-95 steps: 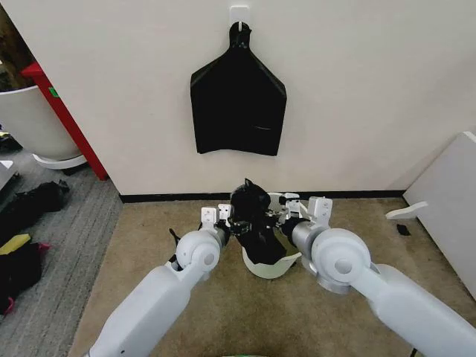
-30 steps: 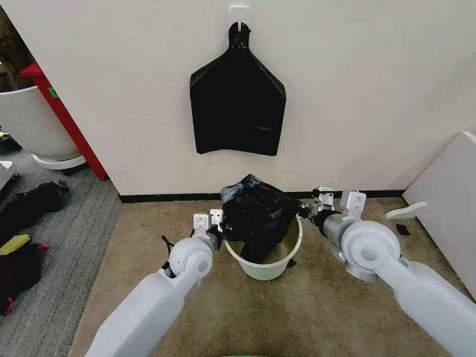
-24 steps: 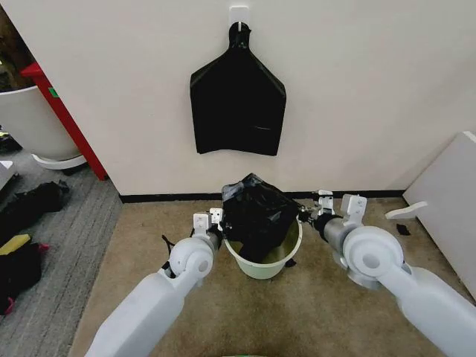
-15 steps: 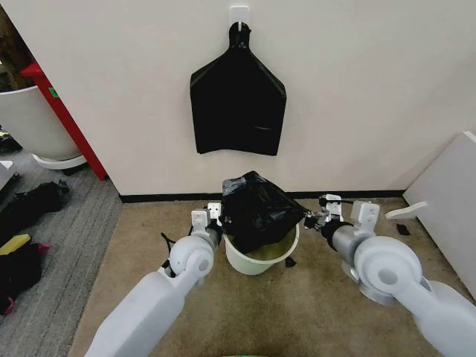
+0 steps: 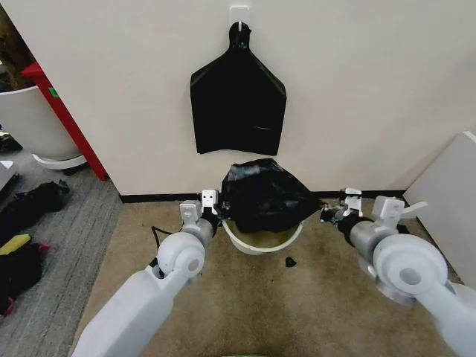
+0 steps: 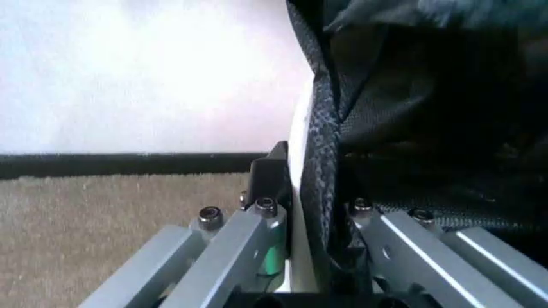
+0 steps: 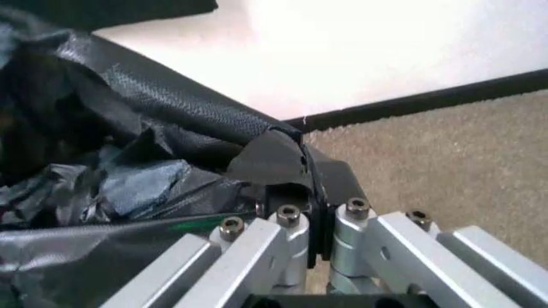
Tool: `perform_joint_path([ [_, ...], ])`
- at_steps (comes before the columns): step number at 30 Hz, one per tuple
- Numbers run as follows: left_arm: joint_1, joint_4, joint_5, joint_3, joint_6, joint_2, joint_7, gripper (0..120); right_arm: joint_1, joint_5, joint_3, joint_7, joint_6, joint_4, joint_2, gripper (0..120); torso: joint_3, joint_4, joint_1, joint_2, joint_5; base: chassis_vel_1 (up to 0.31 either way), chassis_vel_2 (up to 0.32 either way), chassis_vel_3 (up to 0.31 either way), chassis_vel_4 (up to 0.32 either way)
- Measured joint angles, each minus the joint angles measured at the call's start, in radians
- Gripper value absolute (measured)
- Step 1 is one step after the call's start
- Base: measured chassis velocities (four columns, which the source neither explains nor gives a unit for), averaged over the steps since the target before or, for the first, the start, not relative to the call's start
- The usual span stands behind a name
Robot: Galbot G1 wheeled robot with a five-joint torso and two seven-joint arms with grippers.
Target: Place the garbage bag over the trash bin.
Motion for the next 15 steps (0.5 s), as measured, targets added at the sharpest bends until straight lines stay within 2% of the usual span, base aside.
perform_joint_path([
  [4,0.006,-0.006,0.004,-0.005,-0.010,0.002,0.010,4,-0.006,0.007,0.010,0.001,0.000,0.001,-0.006,0,0.000,0.0000,0.000,0.000,0.0000,0.000,0.000,0.000,0.000],
  [15,0.017,-0.037,-0.007,-0.041,-0.023,0.025,0.041,4,0.001,0.051,0.022,-0.029,-0.012,-0.115,-0.001,0,0.000,0.0001,0.000,0.000,0.0001,0.000,0.000,0.000,0.000],
])
